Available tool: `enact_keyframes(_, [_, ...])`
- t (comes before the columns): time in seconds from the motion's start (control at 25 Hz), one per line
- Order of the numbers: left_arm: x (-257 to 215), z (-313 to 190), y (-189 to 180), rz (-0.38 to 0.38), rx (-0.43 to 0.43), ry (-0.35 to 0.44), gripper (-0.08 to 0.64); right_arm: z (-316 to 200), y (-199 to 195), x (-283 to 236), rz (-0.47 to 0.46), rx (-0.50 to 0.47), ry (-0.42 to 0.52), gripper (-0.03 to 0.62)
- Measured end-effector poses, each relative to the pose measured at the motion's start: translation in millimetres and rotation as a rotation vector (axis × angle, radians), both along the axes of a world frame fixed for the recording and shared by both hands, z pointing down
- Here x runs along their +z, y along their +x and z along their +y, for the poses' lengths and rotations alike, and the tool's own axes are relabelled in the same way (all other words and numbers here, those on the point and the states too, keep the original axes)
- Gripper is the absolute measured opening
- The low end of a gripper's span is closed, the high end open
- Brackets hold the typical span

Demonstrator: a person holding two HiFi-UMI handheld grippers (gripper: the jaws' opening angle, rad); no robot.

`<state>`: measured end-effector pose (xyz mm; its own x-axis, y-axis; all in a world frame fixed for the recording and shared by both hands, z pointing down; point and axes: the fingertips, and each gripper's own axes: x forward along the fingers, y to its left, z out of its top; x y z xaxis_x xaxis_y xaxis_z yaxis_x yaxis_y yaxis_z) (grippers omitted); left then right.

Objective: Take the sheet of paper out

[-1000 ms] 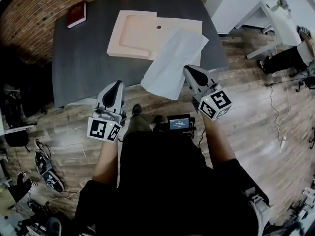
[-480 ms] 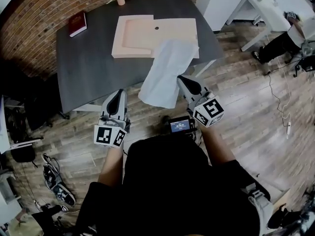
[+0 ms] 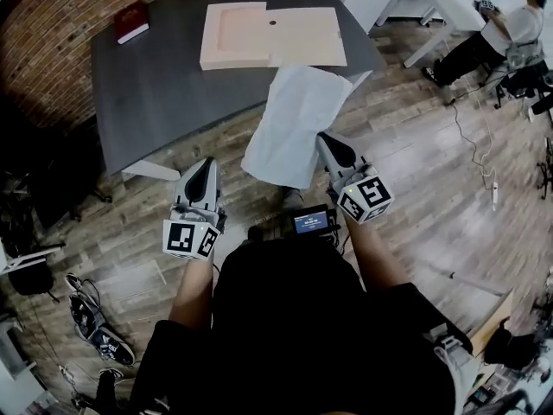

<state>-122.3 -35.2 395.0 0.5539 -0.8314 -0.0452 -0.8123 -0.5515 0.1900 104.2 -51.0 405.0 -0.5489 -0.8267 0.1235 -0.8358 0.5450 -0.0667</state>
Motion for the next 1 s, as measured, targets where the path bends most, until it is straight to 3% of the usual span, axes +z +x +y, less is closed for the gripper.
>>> enact_keyframes(0.28, [16.7, 62.3, -17.2, 0.013, 0.031, -0.028, -0.005, 76.3, -13.0, 10.1, -0.007, 0.050, -0.027, 0.002])
enact_keyframes(0.64, [15.1, 115.9, -0.7, -0.014, 0.038, -0.019, -0.005, 127.3, -8.6, 12.2, -0.053, 0.017, -0.013, 0.002])
enact_keyframes(1.0, [-1.6, 166.9, 50.7, -0.005, 0.031, -0.006, -0.005, 195.3, 46.3, 13.9, -0.063, 0.014, 0.020, 0.002])
